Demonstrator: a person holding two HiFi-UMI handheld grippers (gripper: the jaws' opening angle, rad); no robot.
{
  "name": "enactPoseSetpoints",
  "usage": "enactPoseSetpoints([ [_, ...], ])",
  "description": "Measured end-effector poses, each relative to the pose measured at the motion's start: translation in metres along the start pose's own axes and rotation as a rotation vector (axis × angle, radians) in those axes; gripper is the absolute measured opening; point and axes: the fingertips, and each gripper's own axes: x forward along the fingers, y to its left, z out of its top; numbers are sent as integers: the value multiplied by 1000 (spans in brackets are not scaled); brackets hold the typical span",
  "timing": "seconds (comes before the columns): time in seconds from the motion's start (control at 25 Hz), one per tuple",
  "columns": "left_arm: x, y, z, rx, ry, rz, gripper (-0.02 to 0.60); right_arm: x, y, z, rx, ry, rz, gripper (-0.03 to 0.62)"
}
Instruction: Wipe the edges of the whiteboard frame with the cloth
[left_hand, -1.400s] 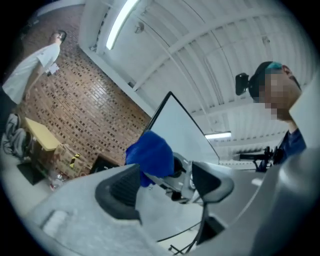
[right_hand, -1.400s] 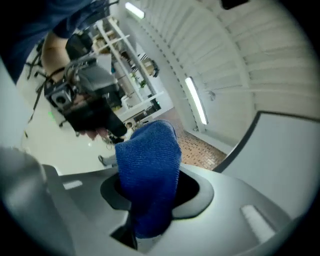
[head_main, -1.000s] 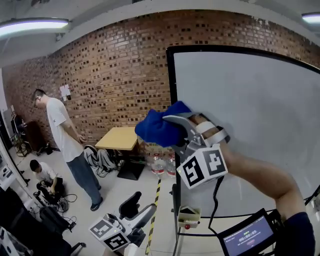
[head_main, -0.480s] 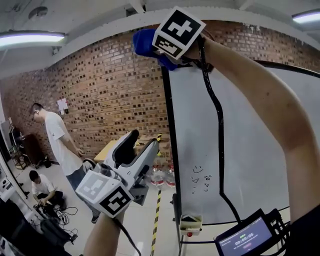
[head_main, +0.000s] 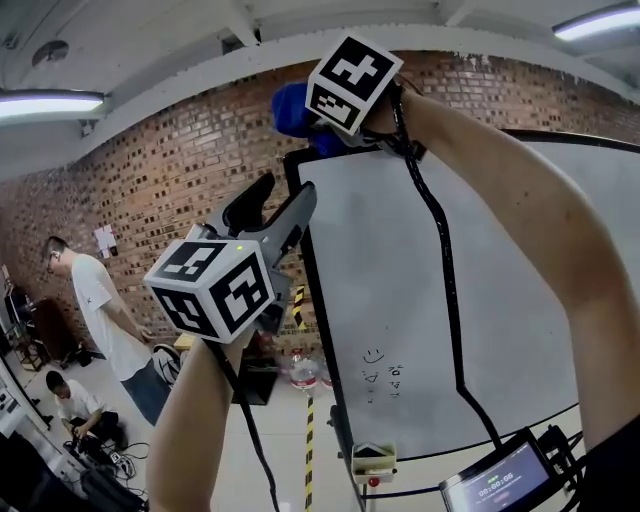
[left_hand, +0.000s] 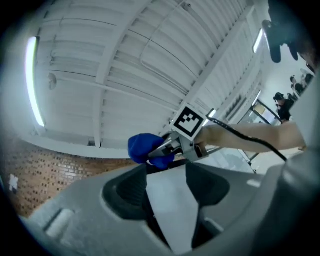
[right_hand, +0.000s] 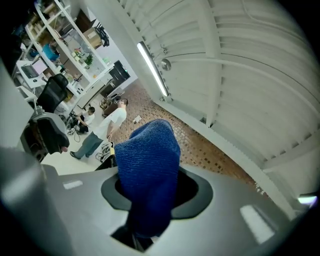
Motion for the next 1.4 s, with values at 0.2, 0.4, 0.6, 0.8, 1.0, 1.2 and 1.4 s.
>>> enactPoseSetpoints([
  [0.2, 29, -7, -8, -18, 18, -4, 249, -11, -13, -18, 24, 10, -10, 141],
  [0.4, 49, -11, -28, -3, 30, 7, 249, -18, -32, -48, 49, 20, -52, 141],
  [0.6, 59, -29, -39, 7, 29, 24, 249, -39, -34, -77, 49, 20, -114, 141],
  [0.8, 68, -74, -9, 10, 23, 10, 248, -84, -43, -101, 66, 35, -76, 141],
  [1.0, 81, -111, 0, 12, 36, 29, 249, -121, -61, -127, 40, 54, -76, 141],
  [1.2, 97, -150, 4, 29, 56, 37, 248, -151, -82, -156, 72, 50, -68, 141],
  [1.4, 108, -178, 4, 47, 58, 30, 247, -169, -105, -187, 152, 36, -65, 141],
])
